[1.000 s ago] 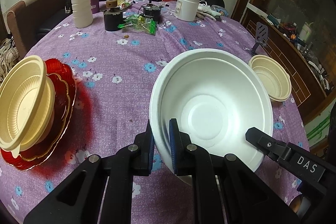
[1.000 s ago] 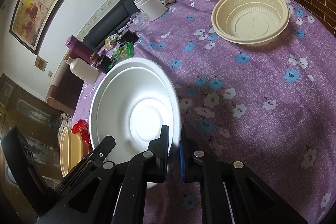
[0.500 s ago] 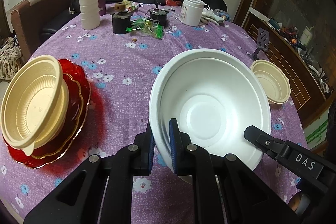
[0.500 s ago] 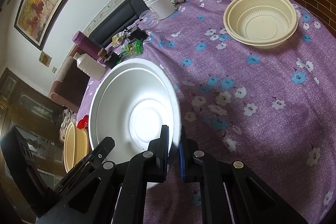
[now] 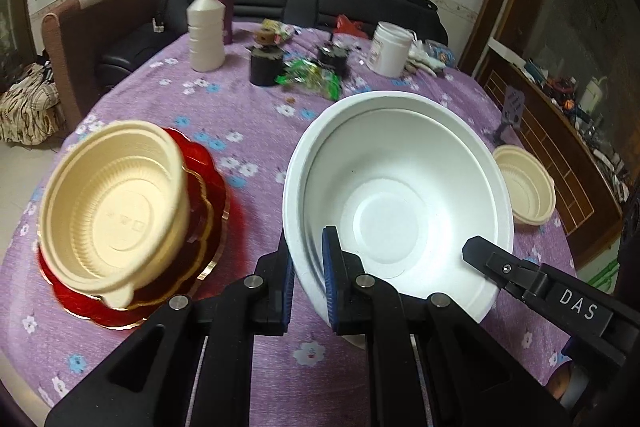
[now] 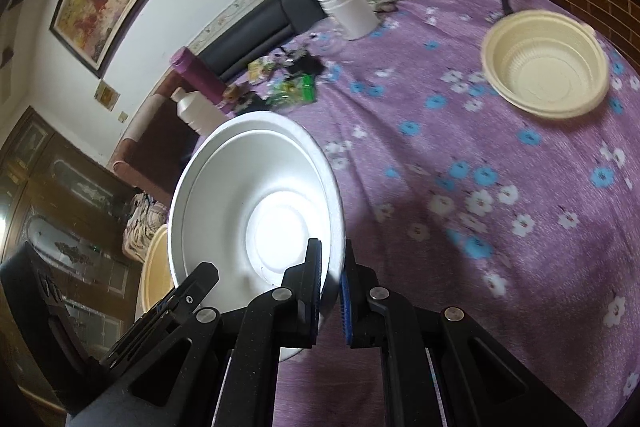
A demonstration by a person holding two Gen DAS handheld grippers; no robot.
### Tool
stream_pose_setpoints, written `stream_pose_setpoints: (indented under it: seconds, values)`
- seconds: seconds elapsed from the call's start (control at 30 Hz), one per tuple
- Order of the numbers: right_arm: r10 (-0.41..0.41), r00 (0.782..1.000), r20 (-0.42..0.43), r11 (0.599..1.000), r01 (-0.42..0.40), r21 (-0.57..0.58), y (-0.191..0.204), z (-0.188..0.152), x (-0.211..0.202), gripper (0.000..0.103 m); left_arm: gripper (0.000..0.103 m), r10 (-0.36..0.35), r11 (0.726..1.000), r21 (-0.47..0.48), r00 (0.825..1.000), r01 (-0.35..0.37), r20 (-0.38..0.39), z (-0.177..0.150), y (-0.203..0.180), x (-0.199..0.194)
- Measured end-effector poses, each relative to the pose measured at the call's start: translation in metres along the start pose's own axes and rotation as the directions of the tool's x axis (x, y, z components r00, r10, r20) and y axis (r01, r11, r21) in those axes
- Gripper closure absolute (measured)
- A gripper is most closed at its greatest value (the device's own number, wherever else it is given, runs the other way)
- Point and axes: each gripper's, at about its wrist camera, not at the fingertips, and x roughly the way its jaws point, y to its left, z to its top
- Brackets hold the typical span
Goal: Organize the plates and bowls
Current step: 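Lower the white foam bowl onto the cream bowl on the red plates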
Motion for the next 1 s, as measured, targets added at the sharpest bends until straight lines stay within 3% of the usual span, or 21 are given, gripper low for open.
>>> stream_pose_setpoints:
  seconds: [0.37, 0.7, 1.0]
  values:
    - [0.109, 0.993, -0.039, 0.981, -0.114, -0.159, 0.088, 0.012, 0.019, 0.095, 0.092, 0.096, 0.99, -0.116, 0.991, -0.085, 0.091, 0.02, 0.065, -0.039]
    - [0.151, 0.979, -0.138, 0.952, -0.182, -0.247, 0.149, -0.004, 0.058, 0.095, 0.092, 0.193, 0.958, -0.229, 0.978, -0.171, 0.078, 0.015, 0.126, -0.044]
    - [0.142, 0.971, -0.19, 0.94, -0.193, -0.283, 0.17, -0.014, 0.082, 0.095, 0.092, 0.225, 0.94, -0.276, 0.973, -0.201, 0.058, 0.005, 0.152, -0.044]
